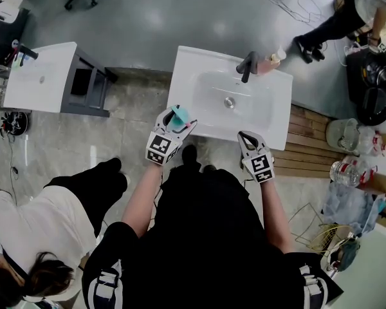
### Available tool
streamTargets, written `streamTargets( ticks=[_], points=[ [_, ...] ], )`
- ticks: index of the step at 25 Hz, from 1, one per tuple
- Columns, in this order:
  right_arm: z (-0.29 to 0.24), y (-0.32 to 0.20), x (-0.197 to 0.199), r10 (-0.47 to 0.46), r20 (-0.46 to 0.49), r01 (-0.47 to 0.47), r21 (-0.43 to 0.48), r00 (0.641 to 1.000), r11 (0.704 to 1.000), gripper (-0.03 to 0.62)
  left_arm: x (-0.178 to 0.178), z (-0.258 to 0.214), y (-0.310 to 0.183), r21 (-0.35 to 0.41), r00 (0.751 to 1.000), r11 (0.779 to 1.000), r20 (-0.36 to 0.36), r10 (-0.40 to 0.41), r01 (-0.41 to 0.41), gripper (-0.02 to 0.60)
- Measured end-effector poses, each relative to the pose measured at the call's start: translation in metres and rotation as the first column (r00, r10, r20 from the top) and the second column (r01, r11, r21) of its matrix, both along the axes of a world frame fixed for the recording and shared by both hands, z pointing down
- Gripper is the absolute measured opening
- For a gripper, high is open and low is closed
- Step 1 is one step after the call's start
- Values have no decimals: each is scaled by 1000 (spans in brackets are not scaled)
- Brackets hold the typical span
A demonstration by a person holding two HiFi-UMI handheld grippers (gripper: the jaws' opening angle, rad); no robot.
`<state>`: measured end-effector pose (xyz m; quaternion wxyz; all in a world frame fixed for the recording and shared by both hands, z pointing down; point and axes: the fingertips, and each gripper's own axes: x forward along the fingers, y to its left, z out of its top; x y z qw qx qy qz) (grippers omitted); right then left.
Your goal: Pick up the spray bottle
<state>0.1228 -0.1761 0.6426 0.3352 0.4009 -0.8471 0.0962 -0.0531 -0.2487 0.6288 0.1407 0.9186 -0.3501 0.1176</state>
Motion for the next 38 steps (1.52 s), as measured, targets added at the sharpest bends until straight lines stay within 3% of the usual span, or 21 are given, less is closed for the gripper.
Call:
streamTargets(
  ticks=[23, 38],
  points=[
    [-36, -2, -12, -35, 57, 29, 88, 998, 996, 17, -21, -73, 26, 90, 998, 994, 10, -67, 66, 341],
    [-55, 37, 10, -41, 112, 28, 121, 993, 992, 17, -6, -101, 87, 123, 993, 987, 53, -108, 101, 341]
  ],
)
